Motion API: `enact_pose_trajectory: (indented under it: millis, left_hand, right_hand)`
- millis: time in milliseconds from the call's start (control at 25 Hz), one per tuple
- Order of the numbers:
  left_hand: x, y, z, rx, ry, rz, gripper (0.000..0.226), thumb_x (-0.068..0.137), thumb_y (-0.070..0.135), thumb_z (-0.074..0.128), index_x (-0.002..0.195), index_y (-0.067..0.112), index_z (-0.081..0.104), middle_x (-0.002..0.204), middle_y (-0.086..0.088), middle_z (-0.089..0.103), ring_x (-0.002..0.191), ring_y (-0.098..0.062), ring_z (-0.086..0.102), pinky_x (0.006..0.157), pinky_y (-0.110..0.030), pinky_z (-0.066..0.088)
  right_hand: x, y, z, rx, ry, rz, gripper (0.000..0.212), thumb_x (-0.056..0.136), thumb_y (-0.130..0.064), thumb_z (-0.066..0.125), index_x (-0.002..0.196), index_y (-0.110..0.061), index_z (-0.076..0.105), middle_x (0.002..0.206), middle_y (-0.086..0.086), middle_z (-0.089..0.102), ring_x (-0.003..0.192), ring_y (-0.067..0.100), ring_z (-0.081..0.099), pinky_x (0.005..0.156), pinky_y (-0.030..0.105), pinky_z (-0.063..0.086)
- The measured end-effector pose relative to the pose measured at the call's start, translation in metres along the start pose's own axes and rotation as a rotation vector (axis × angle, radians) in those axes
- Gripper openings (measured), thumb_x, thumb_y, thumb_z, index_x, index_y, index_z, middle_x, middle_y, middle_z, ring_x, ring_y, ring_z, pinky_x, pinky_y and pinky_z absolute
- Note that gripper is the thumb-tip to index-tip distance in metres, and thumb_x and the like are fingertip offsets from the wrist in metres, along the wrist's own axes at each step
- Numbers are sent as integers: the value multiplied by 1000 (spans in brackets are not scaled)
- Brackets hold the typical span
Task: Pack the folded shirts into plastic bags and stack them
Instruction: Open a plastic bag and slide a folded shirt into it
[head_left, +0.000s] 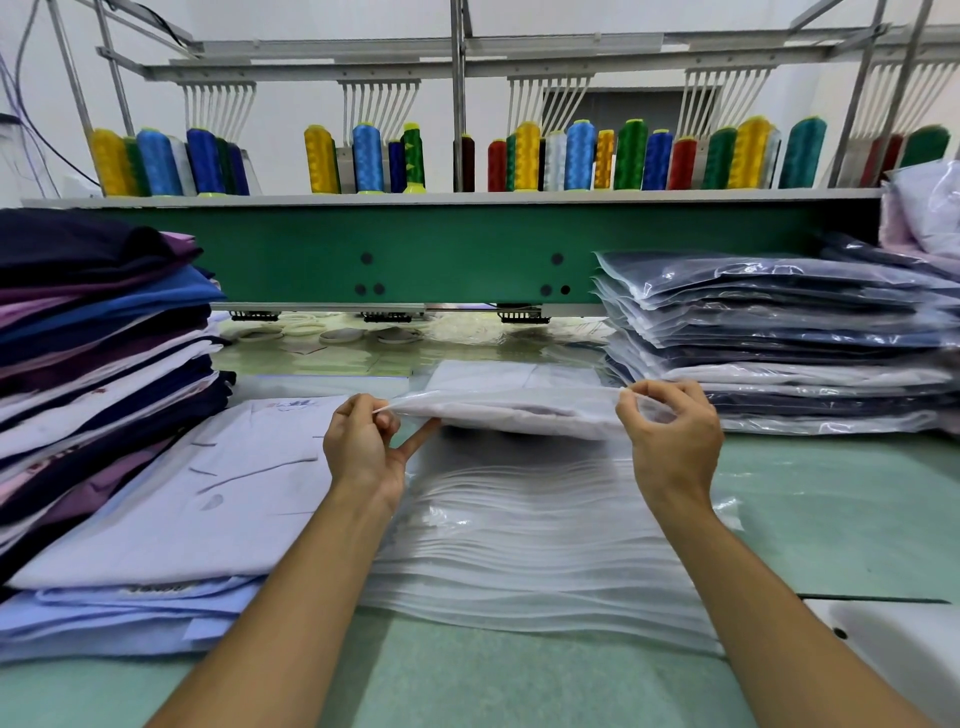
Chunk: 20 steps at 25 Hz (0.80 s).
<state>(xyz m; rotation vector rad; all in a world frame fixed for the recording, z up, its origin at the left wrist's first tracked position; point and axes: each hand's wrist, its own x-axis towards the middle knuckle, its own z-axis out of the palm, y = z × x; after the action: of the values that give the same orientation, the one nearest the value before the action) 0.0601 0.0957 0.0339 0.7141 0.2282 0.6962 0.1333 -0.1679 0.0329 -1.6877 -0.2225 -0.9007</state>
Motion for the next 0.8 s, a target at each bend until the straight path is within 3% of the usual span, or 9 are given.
enact_pose_trajectory:
  millis: [240,600,800]
  left_hand:
    - [2,0,-2,-8,9,-2,17,85,-5,48,78,10,49,58,-4,33,55,-14,31,75,-65,57]
    - [3,-1,-3,-18,27,-4,18,85,-6,47,77,10,48,55,-3,34,52,-13,32,74,-65,57]
    - [1,0,-2,-31,38,-14,20,87,-6,45,74,10,47,55,-2,35,53,-13,32,75,-67,57]
  right_hand:
    - [2,2,0,78,22,49,5,84,-15,75,87,-19,75,94,-3,66,85,29,63,76,47,56]
    - [4,4,-1,112,72,67,10,84,-13,74,85,-23,72,90,-5,64,73,17,62,61,10,45]
    - [4,4,-1,130,95,99,5,85,-13,74,89,-16,75,92,0,66,72,13,62,65,13,47]
